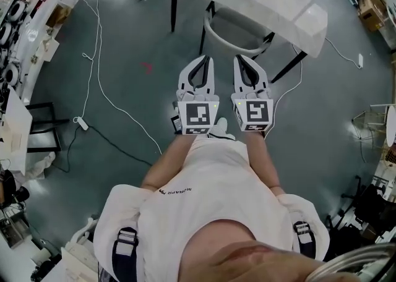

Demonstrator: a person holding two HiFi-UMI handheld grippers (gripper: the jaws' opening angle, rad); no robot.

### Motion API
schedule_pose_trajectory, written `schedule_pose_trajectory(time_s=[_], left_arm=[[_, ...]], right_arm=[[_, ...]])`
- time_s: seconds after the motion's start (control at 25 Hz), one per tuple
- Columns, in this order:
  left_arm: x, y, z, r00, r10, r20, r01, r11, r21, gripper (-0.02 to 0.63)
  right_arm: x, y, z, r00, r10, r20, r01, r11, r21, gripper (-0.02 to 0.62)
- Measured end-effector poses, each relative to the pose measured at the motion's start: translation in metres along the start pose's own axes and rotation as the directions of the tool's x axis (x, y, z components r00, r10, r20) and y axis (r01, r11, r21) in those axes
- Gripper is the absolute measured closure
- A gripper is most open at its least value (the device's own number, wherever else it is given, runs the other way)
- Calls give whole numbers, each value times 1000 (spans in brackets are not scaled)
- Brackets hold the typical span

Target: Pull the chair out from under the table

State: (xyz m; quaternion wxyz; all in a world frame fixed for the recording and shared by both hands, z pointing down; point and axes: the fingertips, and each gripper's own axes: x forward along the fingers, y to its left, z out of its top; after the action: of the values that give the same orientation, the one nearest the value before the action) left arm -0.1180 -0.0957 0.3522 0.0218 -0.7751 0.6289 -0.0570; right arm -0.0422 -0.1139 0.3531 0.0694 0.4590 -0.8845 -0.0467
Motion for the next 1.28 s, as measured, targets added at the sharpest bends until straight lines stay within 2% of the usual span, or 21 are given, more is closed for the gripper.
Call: schedule_pose_trajectory(time_s=[0.2,0.36,0.56,0.8,0.96,1.08,1.28], left_arm=[[25,7,-17,997,-32,-66,36,998,55,592],[48,4,-31,994,-53,-96,59,996,65,591],[81,-9,-53,983,-120,-140,134,987,90,591],[119,-15,-83,958,-203,-204,232,964,130,584],[145,-25,-110,932,-253,-261,299,942,154,544],[161,-28,-132,911,-279,-304,344,920,188,534],[186,-30,-168,867,-326,-377,430,871,237,517]], right_arm=[[26,-7,-18,998,24,-52,-23,1000,18,581],[40,-17,-36,995,29,-100,-29,1000,5,580],[59,-34,-68,982,33,-184,-36,999,-13,580],[84,-46,-111,957,64,-284,-79,996,-40,580],[99,-56,-140,936,77,-344,-106,992,-66,578],[108,-60,-162,912,88,-400,-140,985,-102,532],[123,-67,-199,870,93,-485,-210,958,-193,505]])
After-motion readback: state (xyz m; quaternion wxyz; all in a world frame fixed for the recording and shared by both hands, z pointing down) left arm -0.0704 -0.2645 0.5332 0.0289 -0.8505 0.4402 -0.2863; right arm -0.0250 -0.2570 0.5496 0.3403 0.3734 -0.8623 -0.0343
